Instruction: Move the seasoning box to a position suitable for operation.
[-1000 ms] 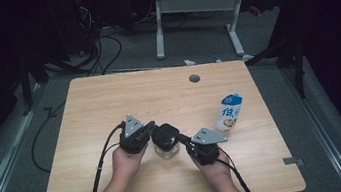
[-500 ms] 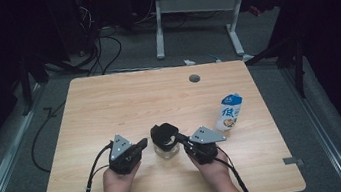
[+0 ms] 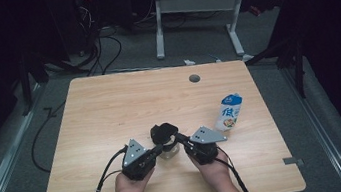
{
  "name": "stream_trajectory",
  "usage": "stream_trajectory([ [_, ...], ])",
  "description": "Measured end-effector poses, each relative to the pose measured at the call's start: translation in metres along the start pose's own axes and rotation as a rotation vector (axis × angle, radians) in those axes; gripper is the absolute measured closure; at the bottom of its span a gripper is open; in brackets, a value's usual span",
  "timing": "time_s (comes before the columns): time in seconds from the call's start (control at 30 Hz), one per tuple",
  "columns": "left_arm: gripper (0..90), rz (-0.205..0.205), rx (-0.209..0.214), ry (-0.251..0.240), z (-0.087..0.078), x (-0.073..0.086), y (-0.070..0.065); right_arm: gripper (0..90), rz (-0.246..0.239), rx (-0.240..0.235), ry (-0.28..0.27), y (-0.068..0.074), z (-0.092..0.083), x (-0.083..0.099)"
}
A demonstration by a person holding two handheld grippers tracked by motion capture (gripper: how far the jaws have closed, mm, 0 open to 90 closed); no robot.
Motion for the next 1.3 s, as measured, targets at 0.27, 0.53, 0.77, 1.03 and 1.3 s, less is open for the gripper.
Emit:
stream_trajectory([
  [0.27, 90.0, 0.003, -0.008, -0.011, 0.005, -0.004, 0.0, 89.9, 0.004, -0.015, 0.005, 0.002, 0.001, 0.001],
  [0.53, 90.0, -0.001, -0.024, -0.035, 0.002, -0.012, 0.005, 89.8, -0.013, -0.029, 0.024, 0.009, 0.006, 0.004],
  [0.77, 90.0, -0.019, -0.059, -0.063, -0.002, -0.021, 0.017, 90.0, -0.007, -0.035, 0.011, 0.008, 0.007, 0.006],
  [1.03, 90.0, -0.058, -0.091, -0.094, -0.004, -0.027, 0.032, 90.0, -0.008, -0.04, 0.009, 0.008, 0.006, 0.007],
  [1.3, 89.5, -0.077, -0.122, -0.103, -0.004, -0.028, 0.041, 90.0, -0.009, -0.041, 0.002, 0.008, 0.006, 0.007],
])
Point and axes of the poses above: each handheld gripper's, and its own axes: z roughly forward along the jaws, x roughly out of its underside, y roughly to its left, the point moved 3 cm from there along z, roughly forward along the jaws, and after that the axes turned 9 degrees about x, right-handed, at the moved point
